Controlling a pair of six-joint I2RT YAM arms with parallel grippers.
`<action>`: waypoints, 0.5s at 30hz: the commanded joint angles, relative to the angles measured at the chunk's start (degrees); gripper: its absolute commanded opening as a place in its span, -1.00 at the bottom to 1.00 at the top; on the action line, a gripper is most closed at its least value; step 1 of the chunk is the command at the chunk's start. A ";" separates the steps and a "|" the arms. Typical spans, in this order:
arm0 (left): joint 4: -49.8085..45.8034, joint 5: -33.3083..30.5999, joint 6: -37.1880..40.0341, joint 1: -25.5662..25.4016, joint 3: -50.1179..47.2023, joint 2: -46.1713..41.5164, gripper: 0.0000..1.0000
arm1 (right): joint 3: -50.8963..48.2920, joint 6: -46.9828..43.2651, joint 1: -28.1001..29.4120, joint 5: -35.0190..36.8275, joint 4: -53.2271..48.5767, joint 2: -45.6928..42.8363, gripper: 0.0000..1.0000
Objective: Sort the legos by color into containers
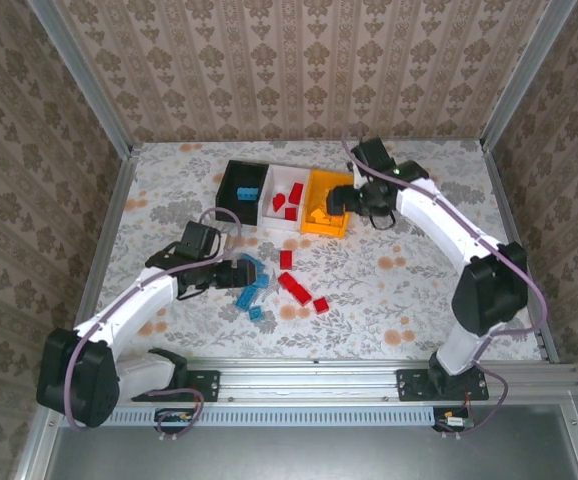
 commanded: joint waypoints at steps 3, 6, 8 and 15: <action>1.53 -0.31 -1.16 -1.13 3.82 3.77 0.86 | -15.60 3.50 0.52 -2.52 5.75 -5.62 0.67; 2.82 -0.43 -1.76 -3.14 4.94 6.06 0.84 | -21.83 4.63 0.69 -3.31 7.82 -8.23 0.65; 3.72 -0.36 -2.07 -3.58 5.66 7.49 0.83 | -24.28 5.01 0.77 -3.42 8.65 -9.07 0.64; 3.67 -0.90 -2.61 -4.56 8.64 12.37 0.78 | -27.00 5.84 1.25 -4.25 10.27 -8.81 0.63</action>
